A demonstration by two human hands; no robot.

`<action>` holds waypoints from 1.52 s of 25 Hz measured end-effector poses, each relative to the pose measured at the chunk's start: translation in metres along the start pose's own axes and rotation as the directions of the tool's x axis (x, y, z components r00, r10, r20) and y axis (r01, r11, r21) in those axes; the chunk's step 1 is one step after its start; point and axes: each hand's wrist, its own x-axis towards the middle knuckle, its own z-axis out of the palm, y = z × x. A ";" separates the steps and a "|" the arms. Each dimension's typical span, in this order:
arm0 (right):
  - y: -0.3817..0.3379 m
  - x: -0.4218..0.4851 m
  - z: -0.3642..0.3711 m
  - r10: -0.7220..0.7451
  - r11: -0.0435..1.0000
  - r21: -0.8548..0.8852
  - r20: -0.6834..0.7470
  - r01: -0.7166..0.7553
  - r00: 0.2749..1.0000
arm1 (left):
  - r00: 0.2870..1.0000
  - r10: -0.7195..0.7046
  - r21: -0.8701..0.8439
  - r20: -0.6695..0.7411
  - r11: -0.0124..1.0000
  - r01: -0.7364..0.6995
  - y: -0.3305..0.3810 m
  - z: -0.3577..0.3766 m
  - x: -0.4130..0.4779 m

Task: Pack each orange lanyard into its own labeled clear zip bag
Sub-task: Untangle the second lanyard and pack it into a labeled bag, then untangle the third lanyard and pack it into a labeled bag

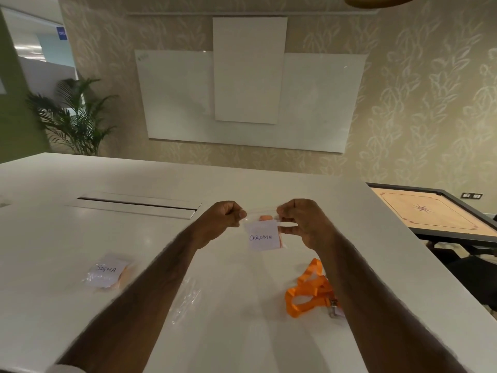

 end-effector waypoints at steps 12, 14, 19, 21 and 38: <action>0.038 0.012 0.171 -0.030 1.000 0.004 0.189 0.030 0.981 | 0.865 -0.248 -0.157 -0.435 0.967 0.199 -0.035 -0.117 -0.077; 0.047 0.010 0.216 0.003 1.000 0.009 0.218 -0.005 0.976 | 0.823 -0.259 -0.116 -0.506 0.966 0.233 -0.048 -0.151 -0.096; 0.078 0.005 0.315 0.076 0.997 -0.025 0.287 -0.072 0.955 | 0.751 -0.316 -0.068 -0.580 0.937 0.342 -0.093 -0.222 -0.143; 0.092 0.003 0.346 0.121 0.992 -0.071 0.284 -0.105 0.951 | 0.728 -0.345 -0.056 -0.592 0.919 0.390 -0.113 -0.242 -0.158; 0.133 0.021 0.401 0.161 0.905 -0.414 0.115 -0.100 0.980 | 0.728 -0.236 0.247 -0.644 0.837 0.489 -0.185 -0.268 -0.154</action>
